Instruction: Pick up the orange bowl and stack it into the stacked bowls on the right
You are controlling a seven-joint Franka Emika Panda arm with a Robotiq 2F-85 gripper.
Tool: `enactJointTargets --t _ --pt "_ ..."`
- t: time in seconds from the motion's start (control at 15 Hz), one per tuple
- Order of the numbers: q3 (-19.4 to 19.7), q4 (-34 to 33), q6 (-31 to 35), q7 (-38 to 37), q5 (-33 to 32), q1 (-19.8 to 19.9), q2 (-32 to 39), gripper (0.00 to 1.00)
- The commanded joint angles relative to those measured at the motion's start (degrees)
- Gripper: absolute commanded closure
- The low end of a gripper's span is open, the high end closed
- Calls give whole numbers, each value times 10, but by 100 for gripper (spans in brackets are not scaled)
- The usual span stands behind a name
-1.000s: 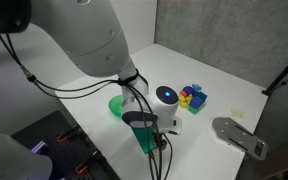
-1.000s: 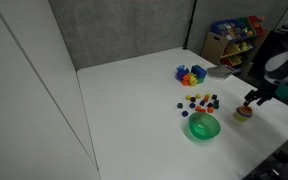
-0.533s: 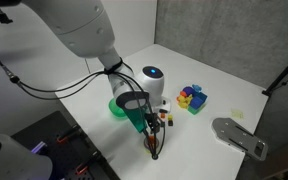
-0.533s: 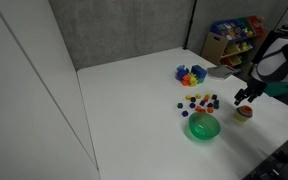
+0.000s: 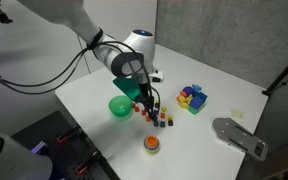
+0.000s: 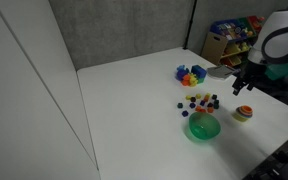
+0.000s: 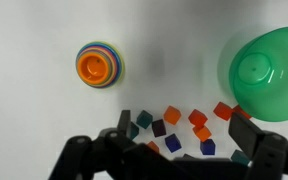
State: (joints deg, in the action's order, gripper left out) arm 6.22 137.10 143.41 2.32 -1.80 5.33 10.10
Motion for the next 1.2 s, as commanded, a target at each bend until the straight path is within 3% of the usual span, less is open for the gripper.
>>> enactJointTargets --t 0.0,0.33,0.8,1.07,1.13 --pt "-1 -3 -106 11 -12 0 -74 0" --pt "-3 -1 -212 80 -18 0 -172 0" --pt "-16 -16 -362 69 -81 -3 -284 0" --pt "-19 -17 -397 74 -92 -5 -320 0" --pt "-14 -12 -378 71 -80 -6 -307 0"
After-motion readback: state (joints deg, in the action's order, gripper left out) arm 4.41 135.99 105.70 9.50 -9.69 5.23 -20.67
